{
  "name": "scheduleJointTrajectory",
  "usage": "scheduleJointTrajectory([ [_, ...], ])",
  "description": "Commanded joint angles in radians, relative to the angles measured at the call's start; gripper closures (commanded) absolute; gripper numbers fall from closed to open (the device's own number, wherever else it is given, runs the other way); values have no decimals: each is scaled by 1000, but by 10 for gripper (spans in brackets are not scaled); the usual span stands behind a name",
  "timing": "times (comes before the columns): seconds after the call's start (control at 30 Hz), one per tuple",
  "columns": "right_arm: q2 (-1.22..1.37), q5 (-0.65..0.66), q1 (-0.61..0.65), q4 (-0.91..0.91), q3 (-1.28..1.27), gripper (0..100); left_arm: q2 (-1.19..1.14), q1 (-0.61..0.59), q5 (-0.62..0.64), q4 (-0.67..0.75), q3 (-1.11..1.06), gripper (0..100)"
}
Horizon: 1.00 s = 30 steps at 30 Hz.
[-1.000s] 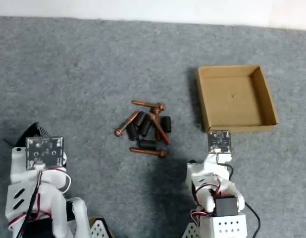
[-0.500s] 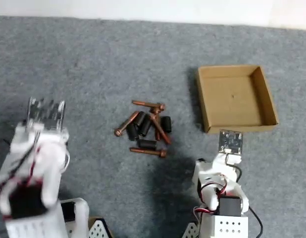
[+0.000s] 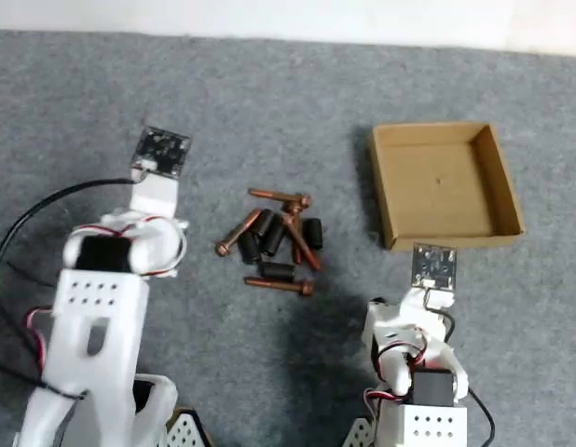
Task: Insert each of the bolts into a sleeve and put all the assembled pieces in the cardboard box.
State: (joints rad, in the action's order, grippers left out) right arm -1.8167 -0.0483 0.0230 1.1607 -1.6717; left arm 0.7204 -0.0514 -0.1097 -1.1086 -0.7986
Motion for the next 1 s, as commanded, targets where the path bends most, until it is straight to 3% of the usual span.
scheduleJointTrajectory([
  [0.0,-4,-2,-5,-24,-153,724,-67,58,38,147,-94,934],
  [0.27,-4,0,-12,-19,-150,724,12,47,98,334,-308,934],
  [0.4,-4,135,-124,-16,-12,724,73,28,98,347,-348,934],
  [0.47,2,126,-147,-16,74,724,96,13,100,348,-361,934],
  [0.57,5,92,-62,-30,194,724,120,-5,103,368,-383,934],
  [0.73,8,104,114,-104,163,724,130,-8,103,373,-387,934],
  [0.97,166,81,177,-130,263,724,128,-10,103,373,-387,934],
])
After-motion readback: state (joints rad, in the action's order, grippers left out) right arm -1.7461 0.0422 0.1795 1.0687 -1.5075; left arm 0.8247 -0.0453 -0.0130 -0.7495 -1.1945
